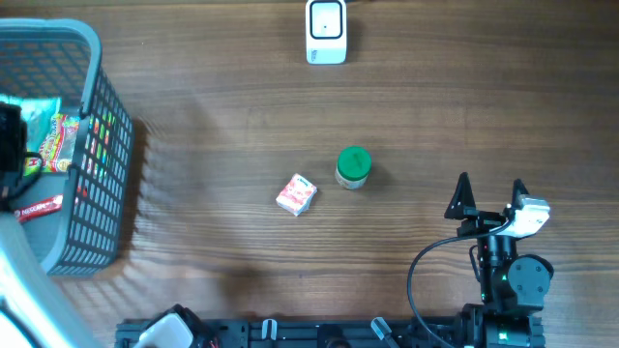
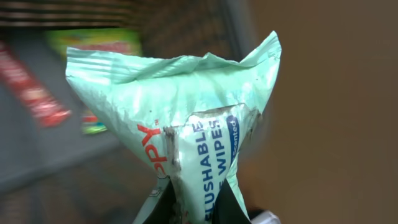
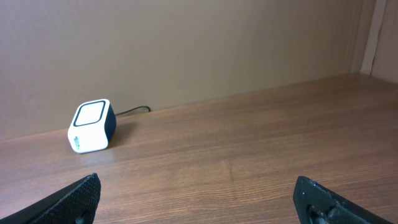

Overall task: Scan the item barcode
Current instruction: 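Grasp the light-blue tissue pack in the basket with the left gripper, then place the tissue pack on the table beside the white-red box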

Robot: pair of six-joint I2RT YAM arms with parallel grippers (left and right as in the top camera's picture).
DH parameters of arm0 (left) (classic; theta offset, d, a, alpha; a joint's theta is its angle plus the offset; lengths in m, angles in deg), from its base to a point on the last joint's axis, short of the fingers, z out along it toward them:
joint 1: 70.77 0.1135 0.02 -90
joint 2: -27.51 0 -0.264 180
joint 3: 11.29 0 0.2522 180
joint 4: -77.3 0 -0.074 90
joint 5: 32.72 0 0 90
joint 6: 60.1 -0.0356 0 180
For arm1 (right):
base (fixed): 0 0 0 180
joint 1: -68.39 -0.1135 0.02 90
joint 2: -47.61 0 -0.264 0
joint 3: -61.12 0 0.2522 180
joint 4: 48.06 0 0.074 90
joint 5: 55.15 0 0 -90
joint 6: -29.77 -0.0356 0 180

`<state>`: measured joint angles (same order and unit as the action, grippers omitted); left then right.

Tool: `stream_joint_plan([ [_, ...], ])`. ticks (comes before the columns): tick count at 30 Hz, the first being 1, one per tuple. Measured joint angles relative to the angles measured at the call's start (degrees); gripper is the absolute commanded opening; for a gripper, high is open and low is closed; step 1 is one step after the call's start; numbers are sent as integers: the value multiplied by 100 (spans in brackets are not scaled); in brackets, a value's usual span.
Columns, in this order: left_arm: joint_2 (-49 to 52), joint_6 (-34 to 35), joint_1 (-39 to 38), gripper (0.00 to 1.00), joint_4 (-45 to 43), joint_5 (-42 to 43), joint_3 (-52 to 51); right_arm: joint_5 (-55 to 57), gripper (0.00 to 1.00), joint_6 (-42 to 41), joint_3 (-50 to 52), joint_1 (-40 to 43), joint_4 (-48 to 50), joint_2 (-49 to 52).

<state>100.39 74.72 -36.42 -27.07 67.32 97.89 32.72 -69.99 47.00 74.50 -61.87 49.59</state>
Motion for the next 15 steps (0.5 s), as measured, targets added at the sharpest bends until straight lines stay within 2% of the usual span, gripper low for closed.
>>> stream_joint_plan([
  [2,-470,94,-645,4,-192,236,13,0,100,0,0,0,0,0],
  [4,-695,9,-1705,4,-107,304,15,0,100,0,0,0,2,0],
  [6,-664,-129,-2806,4,315,-107,-68,0,100,0,0,0,2,0],
  [8,-476,0,-3930,4,557,-662,-616,0,100,0,0,0,2,0],
  [11,96,1025,-4935,4,105,-1322,-1915,0,100,0,0,0,4,0],
  [13,933,2179,-5458,4,-638,-1541,-2957,-2,100,0,0,0,-4,0],
  [14,1093,2437,-5525,4,-743,-1561,-3095,0,100,0,0,0,0,0],
  [15,1499,3193,-5716,4,-1119,-1639,-3296,0,100,0,0,0,0,0],
])
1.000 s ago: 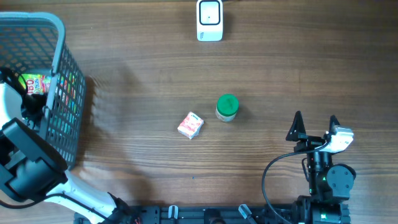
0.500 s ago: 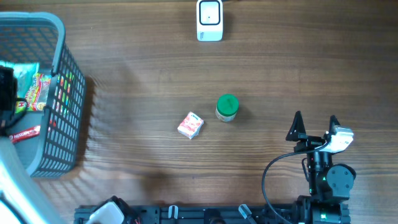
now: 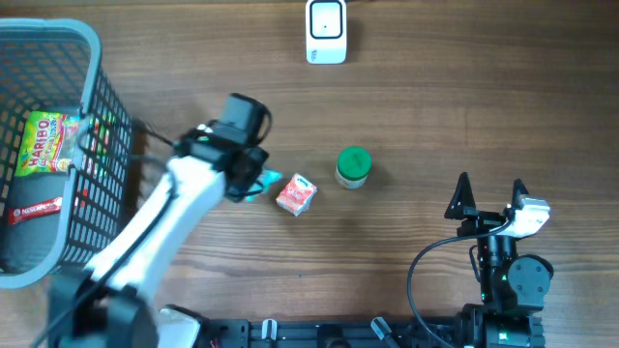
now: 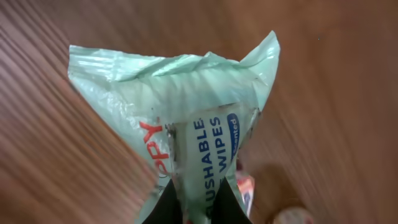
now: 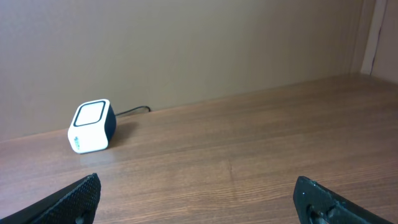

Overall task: Scan the item barcode
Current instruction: 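Place the tissue pack on the table beside the white-red box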

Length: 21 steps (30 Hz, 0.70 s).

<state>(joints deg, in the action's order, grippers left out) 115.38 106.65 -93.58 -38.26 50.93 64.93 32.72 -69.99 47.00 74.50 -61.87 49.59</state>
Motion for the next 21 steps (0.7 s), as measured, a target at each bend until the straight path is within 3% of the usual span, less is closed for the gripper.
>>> stream_joint_plan([
  [2,599,861,-225,4,-295,-17,-55,0,100,-2,0,0,0,0],
  [3,874,1491,-308,11,-417,-22,-61,0,100,0,0,0,0,0],
  [4,997,1985,-330,55,-428,-26,-66,0,100,-2,0,0,0,0],
  [5,1049,2632,-330,83,-426,-24,-72,0,100,0,0,0,0,0],
  [6,1049,2916,-328,92,-476,-24,-72,0,100,-2,0,0,-2,0],
  [8,981,3383,-293,94,-671,59,-68,0,100,0,0,0,0,0],
  [11,507,3093,-153,100,-656,166,306,0,100,0,0,0,0,0],
  [12,271,2730,-129,100,-610,162,691,-2,100,0,0,0,0,0],
  [15,-874,730,-118,100,-435,-225,2190,0,100,0,0,0,0,0],
  [18,-1845,-1338,-92,100,-323,-2354,2942,0,100,0,0,0,2,0],
  [21,-2343,-1604,713,100,393,-4330,3012,0,100,-2,0,0,0,0],
])
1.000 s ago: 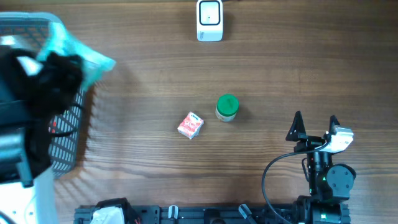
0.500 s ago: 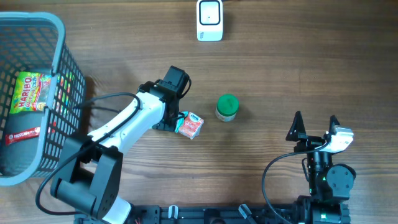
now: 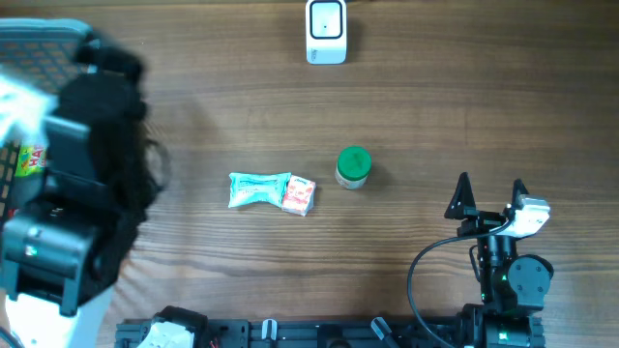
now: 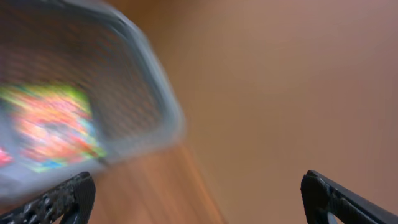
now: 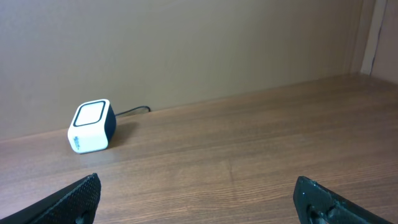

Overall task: Scan the item barcode
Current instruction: 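Place the tissue pack on the table beside the white-red box, then grasp the Haribo bag in the basket with the left gripper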

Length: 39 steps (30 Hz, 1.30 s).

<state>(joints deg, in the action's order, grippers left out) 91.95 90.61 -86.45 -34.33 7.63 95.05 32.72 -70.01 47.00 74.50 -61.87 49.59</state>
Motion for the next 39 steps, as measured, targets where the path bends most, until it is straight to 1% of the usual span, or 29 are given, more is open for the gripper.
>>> stream_joint_plan([
  [1,61,133,396,100,199,-153,4,0,100,0,0,0,2,0],
  [2,151,310,719,100,348,-90,2,0,100,0,0,0,0,0],
  [3,393,608,1521,100,590,136,-7,0,100,0,0,0,0,0],
  [4,575,739,1978,100,614,341,-20,-2,100,2,0,0,0,0],
  [6,1016,918,3143,100,713,1244,-22,-2,100,0,0,0,0,0],
  [8,1499,949,4022,100,839,2022,-33,-2,100,0,0,0,0,0],
  [9,1775,780,4393,100,791,2402,-33,0,100,2,0,0,-2,0],
  [10,1980,507,4601,100,658,2667,-33,-2,100,2,0,0,-2,0],
  [12,2568,-411,4905,100,234,3318,-33,0,100,2,0,0,0,0],
  [14,3353,-1488,4962,100,-66,3974,-33,0,100,2,0,0,0,0],
  [15,3829,-1725,4946,100,-168,4347,-46,0,100,0,0,0,-2,0],
  [18,4592,-2039,4951,100,-376,4577,-44,-2,100,2,0,0,2,0],
  [20,5108,-2127,4951,100,-457,4660,-46,0,100,0,0,0,0,0],
  [25,5351,-2168,4955,99,-675,4682,-48,0,100,0,0,0,0,0],
  [27,5383,-2170,4957,92,-739,4680,-48,0,100,2,0,0,0,0],
  [29,5386,-2210,4957,89,-754,4680,-48,0,100,2,0,0,0,0],
  [30,5396,-2210,4957,83,-754,4680,-48,-2,100,2,0,0,0,0],
  [32,5484,-2225,4957,47,-769,4682,-55,-2,100,0,0,0,0,0],
  [33,5512,-2227,4957,26,-822,4706,-90,0,100,2,0,0,0,0],
  [34,5515,-2243,4957,19,-820,4701,-166,0,100,2,0,0,0,0],
  [35,5515,-2240,4962,4,-828,4721,-223,0,100,2,0,0,0,0],
  [39,5510,-2271,4962,4,-774,4756,-225,0,100,2,0,0,0,0],
])
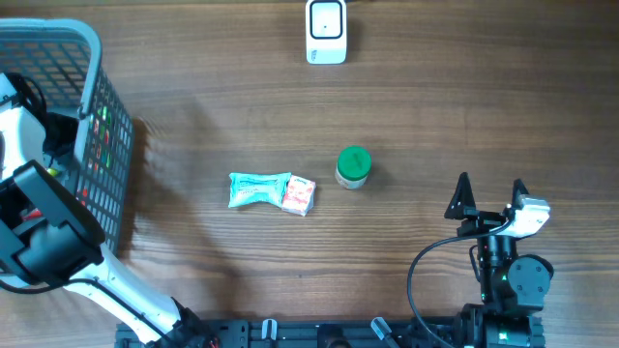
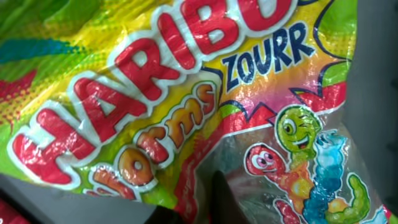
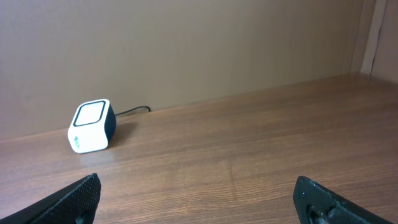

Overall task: Scan the item barcode
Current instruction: 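Grasp the Haribo bag in the basket with the left gripper, then carry the Haribo bag right and drop it right of the bottle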

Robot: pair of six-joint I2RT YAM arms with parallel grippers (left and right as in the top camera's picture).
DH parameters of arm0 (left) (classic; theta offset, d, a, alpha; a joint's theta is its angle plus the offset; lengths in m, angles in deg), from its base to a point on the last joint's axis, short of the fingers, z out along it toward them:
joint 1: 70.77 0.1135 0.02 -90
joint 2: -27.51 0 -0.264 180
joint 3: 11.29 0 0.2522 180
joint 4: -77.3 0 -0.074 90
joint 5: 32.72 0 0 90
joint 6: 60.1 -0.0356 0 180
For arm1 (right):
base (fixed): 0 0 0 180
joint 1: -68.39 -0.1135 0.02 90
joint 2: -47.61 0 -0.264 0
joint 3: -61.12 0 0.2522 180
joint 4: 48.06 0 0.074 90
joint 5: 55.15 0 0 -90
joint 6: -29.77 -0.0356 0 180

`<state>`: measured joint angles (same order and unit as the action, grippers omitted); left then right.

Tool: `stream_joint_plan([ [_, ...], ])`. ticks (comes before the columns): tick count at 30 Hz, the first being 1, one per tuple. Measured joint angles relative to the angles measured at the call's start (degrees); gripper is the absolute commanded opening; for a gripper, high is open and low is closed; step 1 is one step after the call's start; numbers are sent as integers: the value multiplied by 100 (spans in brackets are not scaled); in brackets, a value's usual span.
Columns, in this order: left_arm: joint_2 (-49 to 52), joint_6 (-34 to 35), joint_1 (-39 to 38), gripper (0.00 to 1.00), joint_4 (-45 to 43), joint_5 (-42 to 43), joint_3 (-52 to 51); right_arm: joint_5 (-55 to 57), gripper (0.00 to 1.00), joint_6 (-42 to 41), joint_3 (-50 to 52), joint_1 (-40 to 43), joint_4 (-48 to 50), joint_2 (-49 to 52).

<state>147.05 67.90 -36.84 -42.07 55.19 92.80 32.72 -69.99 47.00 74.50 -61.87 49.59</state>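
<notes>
A Haribo sour worms bag [image 2: 186,93] fills the left wrist view. My left gripper [image 2: 194,204] is down in the grey basket [image 1: 92,39], its dark fingers [image 2: 219,196] drawn close on the bag's edge. In the overhead view the left arm [image 1: 44,232] covers that spot. The white scanner [image 1: 326,31] stands at the table's far edge and also shows as a scanner [image 3: 91,127] in the right wrist view. My right gripper [image 1: 488,196] rests open at the near right, nothing between its fingers.
On the table's middle lie a mint green wipes pack [image 1: 259,188], a small red and white box [image 1: 300,194] touching it, and a green-lidded jar [image 1: 353,166]. The basket's mesh wall [image 1: 106,145] stands at the left edge.
My left gripper was open near the basket in a blurred view. Now it is low inside the basket, fingers closed on the Haribo bag. The wipes pack and the right arm have not moved.
My left gripper held the wipes pack over the basket, then over the table beside the small box. Then the pack lay on the table and the gripper was open by the basket. Now it is shut on the Haribo bag inside.
</notes>
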Motion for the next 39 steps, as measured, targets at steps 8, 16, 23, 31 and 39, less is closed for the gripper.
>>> stream_joint_plan([
  [8,-1523,0,0,4,369,7,-44,0,100,0,0,0,0,0],
  [16,-4500,494,11,4,374,345,33,0,100,0,0,0,0,0],
  [23,-5191,35,-1333,4,544,2966,26,0,100,-2,0,0,0,0],
  [31,-3956,-219,-5163,4,-400,3294,-149,2,100,0,0,4,0,0],
  [39,-1259,-238,-7573,4,-2627,3261,-173,0,100,0,0,4,0,0],
])
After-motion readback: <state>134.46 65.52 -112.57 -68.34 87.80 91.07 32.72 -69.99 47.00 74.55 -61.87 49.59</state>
